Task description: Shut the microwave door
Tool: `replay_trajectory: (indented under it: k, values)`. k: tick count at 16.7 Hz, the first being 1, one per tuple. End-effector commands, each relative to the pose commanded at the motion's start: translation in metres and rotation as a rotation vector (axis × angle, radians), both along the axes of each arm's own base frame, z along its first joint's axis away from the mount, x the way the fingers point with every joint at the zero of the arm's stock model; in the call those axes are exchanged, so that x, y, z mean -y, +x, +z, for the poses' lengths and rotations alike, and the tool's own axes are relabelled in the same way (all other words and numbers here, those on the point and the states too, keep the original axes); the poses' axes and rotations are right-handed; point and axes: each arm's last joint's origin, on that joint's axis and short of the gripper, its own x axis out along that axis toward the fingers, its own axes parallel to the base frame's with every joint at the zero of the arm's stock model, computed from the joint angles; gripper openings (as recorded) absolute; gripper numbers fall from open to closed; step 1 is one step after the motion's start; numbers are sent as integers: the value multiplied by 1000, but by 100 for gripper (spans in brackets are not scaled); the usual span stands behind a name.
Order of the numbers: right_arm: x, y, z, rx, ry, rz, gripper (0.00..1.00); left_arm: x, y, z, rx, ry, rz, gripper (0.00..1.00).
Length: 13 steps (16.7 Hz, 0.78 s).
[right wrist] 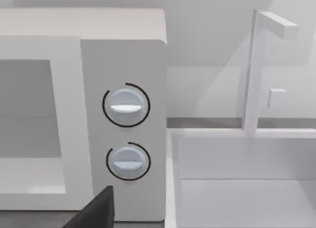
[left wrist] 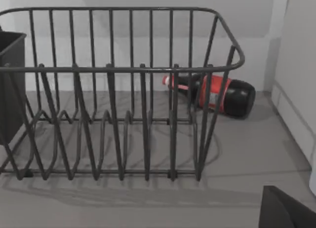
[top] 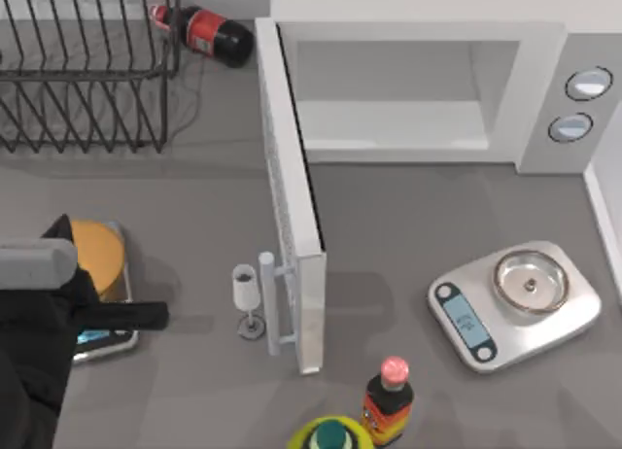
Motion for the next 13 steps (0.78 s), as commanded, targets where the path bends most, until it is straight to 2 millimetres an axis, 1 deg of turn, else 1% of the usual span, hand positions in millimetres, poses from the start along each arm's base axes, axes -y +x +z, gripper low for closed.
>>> replay_trajectory:
  k: [3, 7, 10, 13]
  values:
    - [0, 0, 0, 0, 0, 0, 100, 16, 14, 15, -128, 22, -30, 0]
    - [0, 0, 0, 0, 0, 0, 100, 34, 33, 36, -344, 51, -49, 0]
    - [0, 0, 0, 0, 0, 0, 100, 42, 44, 52, -504, 56, -41, 0]
    - [0, 0, 0, 0, 0, 0, 100, 46, 53, 68, -625, 37, -23, 0]
